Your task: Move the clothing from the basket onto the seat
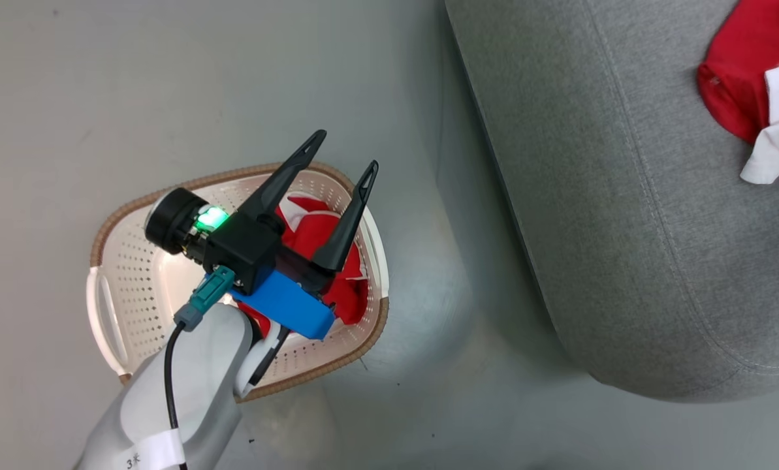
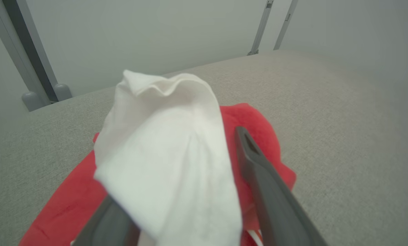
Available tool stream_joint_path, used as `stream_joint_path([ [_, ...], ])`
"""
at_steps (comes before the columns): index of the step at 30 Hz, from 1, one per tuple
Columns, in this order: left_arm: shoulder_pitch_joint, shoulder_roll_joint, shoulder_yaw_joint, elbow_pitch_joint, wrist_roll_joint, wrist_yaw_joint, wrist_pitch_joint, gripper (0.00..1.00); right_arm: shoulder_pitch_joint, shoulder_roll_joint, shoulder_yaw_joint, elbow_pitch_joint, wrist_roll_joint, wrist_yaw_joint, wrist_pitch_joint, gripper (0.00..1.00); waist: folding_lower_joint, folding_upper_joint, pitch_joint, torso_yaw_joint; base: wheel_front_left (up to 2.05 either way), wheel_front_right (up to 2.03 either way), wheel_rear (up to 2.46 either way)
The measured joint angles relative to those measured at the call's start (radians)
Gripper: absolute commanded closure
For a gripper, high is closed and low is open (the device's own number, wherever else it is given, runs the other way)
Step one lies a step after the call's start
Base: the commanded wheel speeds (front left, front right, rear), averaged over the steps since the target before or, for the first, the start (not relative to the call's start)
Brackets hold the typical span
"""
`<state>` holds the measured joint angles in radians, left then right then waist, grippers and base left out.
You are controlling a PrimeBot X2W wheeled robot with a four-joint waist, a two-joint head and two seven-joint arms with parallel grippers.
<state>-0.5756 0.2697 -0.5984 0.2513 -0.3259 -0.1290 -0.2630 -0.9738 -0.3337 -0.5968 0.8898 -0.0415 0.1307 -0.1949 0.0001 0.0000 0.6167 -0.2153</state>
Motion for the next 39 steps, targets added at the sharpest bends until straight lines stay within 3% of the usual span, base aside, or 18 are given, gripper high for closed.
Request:
stream_joint_path([
  [9, 0.085, -0.058, 0.028, 0.039, -0.029, 0.0, 0.0, 0.0, 0.098, 0.007, 0.072, 0.009, -0.015, 0.0, -0.015, 0.0, -0.0001, 0.0, -0.133, 0.015, 0.0, 0.0, 0.0],
  [17, 0.231, -0.096, 0.108, 0.068, -0.047, 0.0, 0.0, 0.0, 0.271, 0.031, 0.176, -0.067, -0.028, 0.0, -0.008, 0.0, -0.0002, 0.0, -0.307, 0.046, 0.0, 0.0, 0.0],
  [27, 0.388, -0.128, 0.22, 0.073, -0.042, 0.0, 0.0, 0.0, 0.534, 0.113, 0.26, -0.333, -0.006, 0.0, 0.022, 0.0, -0.0004, 0.0, -0.491, 0.091, 0.0, 0.0, 0.0],
  [39, 0.475, -0.157, 0.356, 0.065, -0.031, 0.0, 0.0, 0.0, 0.782, 0.238, 0.351, -0.644, 0.016, 0.0, 0.08, 0.0, -0.0003, 0.0, -0.577, 0.168, 0.0, 0.0, 0.0],
])
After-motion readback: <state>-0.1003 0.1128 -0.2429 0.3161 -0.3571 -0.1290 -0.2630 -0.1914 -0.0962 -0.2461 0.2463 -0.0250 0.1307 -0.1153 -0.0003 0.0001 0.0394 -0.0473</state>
